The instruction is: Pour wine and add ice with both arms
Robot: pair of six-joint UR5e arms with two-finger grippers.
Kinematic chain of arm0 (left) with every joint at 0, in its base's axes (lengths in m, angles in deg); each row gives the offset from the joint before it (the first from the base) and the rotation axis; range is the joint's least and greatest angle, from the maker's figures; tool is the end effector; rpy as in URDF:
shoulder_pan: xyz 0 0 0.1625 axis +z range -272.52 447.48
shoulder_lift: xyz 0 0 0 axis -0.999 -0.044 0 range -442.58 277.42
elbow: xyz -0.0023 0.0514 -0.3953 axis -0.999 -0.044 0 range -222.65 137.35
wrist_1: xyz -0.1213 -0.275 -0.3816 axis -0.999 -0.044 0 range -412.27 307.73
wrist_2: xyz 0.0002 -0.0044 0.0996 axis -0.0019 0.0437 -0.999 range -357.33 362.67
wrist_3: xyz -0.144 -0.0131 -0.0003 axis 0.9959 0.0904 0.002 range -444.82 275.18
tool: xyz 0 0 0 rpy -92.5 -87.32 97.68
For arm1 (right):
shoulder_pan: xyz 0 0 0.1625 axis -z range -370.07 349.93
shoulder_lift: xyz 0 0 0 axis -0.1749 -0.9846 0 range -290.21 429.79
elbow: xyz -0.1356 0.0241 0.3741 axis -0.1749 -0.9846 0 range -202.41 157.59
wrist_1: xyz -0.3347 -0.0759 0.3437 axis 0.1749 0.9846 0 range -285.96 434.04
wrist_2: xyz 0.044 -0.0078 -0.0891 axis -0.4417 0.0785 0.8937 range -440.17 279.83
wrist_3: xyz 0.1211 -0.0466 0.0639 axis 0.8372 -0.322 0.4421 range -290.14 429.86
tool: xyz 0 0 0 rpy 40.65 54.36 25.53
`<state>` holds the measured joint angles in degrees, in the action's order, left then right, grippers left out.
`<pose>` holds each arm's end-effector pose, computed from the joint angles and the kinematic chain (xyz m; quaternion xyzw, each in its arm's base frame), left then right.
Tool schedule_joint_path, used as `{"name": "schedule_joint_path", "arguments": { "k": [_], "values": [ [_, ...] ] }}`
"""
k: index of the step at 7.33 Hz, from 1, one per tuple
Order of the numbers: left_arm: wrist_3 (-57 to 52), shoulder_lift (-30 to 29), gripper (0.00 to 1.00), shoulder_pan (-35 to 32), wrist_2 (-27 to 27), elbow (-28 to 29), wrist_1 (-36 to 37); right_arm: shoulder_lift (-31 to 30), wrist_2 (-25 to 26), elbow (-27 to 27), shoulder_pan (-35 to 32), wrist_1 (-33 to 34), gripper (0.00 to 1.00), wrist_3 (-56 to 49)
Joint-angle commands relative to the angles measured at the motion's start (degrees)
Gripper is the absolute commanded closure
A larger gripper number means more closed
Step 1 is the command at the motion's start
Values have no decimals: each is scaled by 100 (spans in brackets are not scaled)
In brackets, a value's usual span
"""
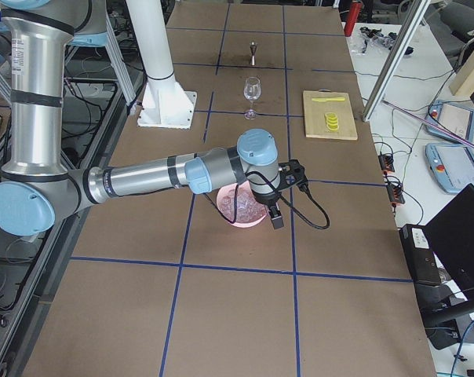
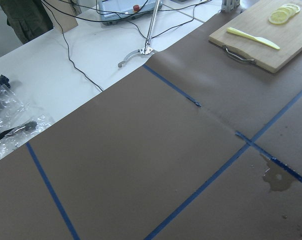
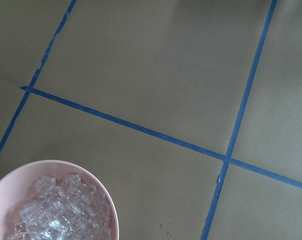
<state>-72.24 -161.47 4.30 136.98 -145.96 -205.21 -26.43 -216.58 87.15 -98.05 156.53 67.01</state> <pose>0.0303 -0.5258 0.4887 0.4379 0.3973 0.1636 0.7897 0.0094 -0.5406 0.5088 0.1691 -0.3863 -0.1096 0.9001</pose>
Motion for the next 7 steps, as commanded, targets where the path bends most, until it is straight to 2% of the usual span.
{"name": "schedule_joint_path", "arguments": {
  "k": [1, 2, 3, 5, 7],
  "values": [
    [1301, 32, 0, 590, -736, -251, -670, -107, -18, 30, 0, -5, 0, 21],
    [1874, 101, 0, 1080, -1305, -260, -1172, -117, -18, 30, 0, -5, 0, 22],
    [2149, 163, 0, 1659, -2146, -260, -1507, -117, -18, 30, 0, -5, 0, 22],
    [2423, 356, 0, 2688, -3632, -268, -1903, -160, -27, 30, 0, 3, 0, 30],
    [2914, 392, 0, 4040, -5424, -286, -2012, -213, -27, 47, 0, 4, 0, 39]
  ]
}}
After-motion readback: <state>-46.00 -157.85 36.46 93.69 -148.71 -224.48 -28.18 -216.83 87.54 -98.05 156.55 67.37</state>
